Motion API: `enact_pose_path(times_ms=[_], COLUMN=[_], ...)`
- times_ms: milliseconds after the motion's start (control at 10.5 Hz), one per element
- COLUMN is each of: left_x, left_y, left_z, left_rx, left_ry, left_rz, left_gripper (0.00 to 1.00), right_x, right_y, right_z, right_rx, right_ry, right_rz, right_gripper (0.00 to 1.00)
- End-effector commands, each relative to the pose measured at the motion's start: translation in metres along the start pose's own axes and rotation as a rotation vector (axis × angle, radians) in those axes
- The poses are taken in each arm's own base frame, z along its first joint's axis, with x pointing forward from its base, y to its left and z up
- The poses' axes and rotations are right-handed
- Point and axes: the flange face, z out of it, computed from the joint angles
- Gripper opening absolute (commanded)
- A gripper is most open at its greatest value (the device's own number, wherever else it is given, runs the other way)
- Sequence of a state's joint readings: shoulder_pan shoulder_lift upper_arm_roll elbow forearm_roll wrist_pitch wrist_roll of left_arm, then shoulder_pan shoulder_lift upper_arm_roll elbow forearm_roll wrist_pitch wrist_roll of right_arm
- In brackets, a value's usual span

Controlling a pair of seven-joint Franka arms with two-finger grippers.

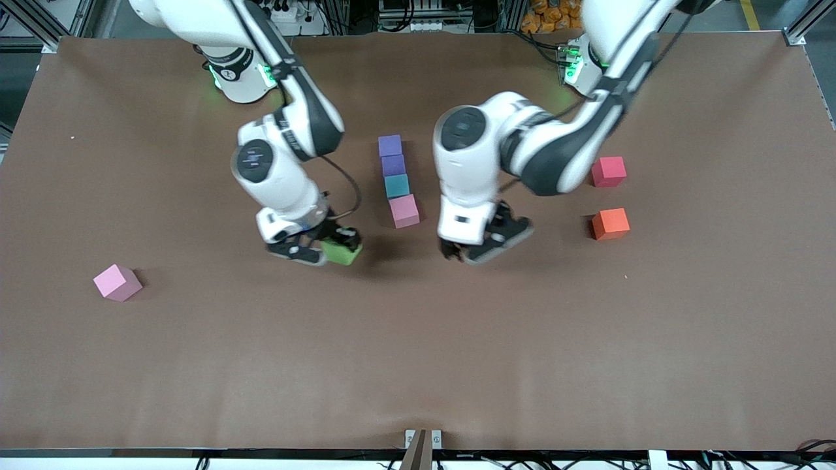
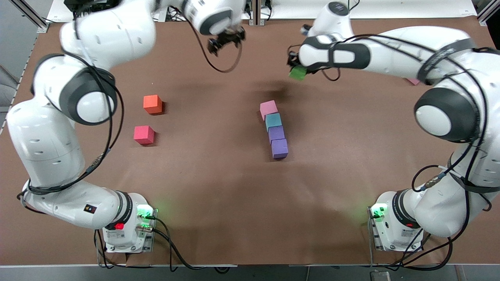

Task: Arrange blocks into number 1
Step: 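Place the pink cube after cyan with the left gripper while the right brings green, then place the green cube after pink with the right gripper while the left moves off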

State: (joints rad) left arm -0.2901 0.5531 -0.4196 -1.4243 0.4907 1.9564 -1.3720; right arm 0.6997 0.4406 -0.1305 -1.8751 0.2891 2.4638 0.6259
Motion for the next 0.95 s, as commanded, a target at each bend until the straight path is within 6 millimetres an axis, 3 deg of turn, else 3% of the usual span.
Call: enact_pose_path(times_ms=[0,286,476,571,857], left_x=[0.073,0.119,0.145,0.150,0.128], left_y=[-0.050,-0.089,-0.115,-0.134,-0.151], left_z=[-0.003,-0.005,-0.008,-0.005,-0.018], left_rx=[0.010,0.029,0.030,0.055,0.065], left_ry=[-0.023,-0.044,-0.071,-0.092,-0.119], left_rz=[-0.013,0.004,-0.008,0.010,0.060], left_gripper=[1.00,1.00,1.00,1.00,1.00], right_x=[-0.011,-0.025,-0.033,-0.036,-0.054], right_y=[-0.052,-0.081,-0.082,-0.081,-0.089], right_z=[0.034,0.056,0.065,0.067,0.073], right_rx=[-0.003,-0.036,-0.069,-0.081,-0.092], right_ry=[0.004,0.028,0.032,0.017,-0.003], right_rz=[-0.072,-0.173,-0.227,-0.236,-0.258], right_gripper=[0.50,0.50,0.51,0.51,0.51])
